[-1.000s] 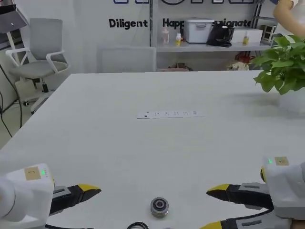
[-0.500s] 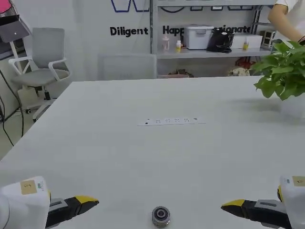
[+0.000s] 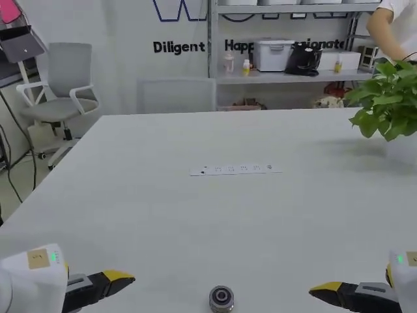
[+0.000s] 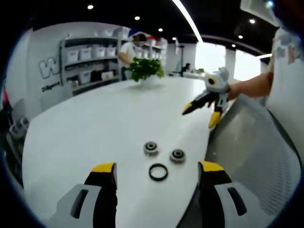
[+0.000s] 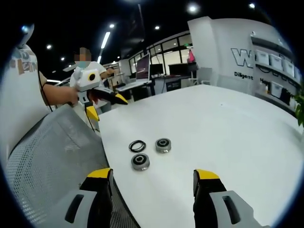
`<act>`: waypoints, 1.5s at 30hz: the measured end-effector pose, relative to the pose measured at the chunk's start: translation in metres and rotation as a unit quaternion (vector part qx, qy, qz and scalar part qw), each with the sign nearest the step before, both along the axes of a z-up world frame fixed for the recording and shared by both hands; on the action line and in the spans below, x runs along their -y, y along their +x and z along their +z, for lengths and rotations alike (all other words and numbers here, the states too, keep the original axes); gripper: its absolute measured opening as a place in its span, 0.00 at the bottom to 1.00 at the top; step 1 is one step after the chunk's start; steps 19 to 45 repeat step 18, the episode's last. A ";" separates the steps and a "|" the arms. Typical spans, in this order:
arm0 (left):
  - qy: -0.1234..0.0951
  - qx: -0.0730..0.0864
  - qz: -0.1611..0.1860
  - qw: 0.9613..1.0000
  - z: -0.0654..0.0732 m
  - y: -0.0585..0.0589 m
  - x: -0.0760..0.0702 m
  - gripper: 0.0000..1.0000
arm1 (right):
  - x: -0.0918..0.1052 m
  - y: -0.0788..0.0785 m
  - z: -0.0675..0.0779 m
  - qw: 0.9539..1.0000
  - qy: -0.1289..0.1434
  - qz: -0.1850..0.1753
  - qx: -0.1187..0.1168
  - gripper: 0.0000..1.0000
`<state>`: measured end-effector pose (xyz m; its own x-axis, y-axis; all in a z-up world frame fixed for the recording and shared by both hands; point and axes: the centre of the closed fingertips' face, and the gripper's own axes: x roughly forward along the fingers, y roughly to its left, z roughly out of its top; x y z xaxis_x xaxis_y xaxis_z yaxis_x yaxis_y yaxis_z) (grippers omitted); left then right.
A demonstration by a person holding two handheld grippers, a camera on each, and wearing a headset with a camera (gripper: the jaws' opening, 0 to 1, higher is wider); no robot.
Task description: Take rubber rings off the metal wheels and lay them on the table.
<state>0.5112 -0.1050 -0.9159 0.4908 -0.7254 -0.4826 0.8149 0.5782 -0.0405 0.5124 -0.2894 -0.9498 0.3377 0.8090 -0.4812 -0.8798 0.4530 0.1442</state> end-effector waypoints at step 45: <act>0.000 -0.007 0.002 1.000 -0.004 -0.004 0.000 0.71 | 0.004 -0.002 -0.006 1.000 -0.002 -0.006 -0.002 0.69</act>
